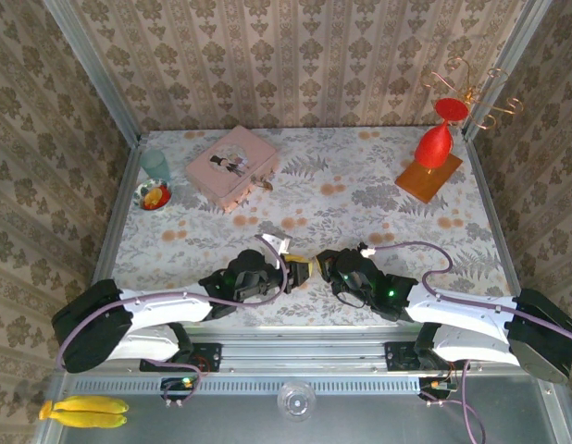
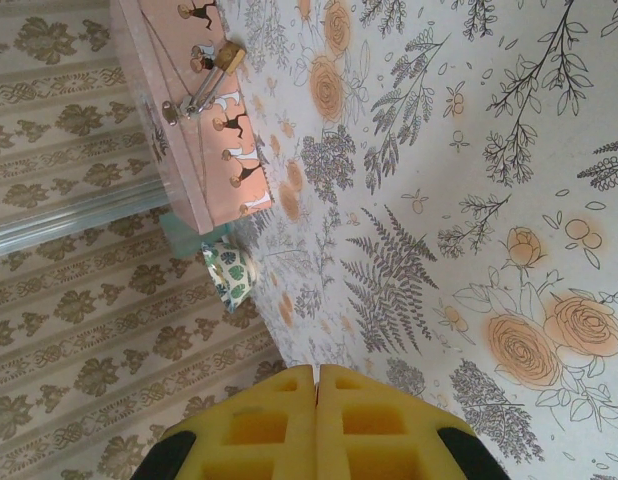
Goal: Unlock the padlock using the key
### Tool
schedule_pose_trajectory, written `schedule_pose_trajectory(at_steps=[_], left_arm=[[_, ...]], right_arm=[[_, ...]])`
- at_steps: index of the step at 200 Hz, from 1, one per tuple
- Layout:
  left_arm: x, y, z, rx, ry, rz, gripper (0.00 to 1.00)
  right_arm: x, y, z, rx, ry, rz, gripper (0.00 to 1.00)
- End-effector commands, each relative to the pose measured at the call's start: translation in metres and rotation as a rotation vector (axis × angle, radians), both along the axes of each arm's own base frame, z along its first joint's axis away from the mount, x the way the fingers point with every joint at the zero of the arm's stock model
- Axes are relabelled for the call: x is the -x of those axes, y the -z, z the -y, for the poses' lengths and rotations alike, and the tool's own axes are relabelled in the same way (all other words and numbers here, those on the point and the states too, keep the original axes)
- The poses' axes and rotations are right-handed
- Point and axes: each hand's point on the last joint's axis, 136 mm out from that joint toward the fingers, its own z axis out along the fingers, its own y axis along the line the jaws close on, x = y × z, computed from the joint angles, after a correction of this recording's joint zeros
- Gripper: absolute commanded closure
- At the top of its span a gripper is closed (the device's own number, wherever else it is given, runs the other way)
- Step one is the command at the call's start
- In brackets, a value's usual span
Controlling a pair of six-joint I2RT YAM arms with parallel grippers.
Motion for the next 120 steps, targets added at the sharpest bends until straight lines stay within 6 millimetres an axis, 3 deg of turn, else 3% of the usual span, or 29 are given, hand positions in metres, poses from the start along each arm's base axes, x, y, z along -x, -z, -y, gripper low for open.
schedule_pose_trajectory(at_steps=[1,94,120], left_arm=[[0.003,0.007,0.004,-0.042,0.024,0.007,0.67],[-0.002,0.005,0.0,-0.071,-0.01,0.019,1.0],[-0.004,0.006,-0.003,-0.098,-0.014,0.03,1.0]], right_arm=[[-0.005,-0.005,0.003,0.005,0.045,0.013,1.0],[-0.002,0.007,0.002,0.038,0.036,-0.012,1.0],[-0.001,0.01,0.002,0.051,0.031,-0.012,1.0]])
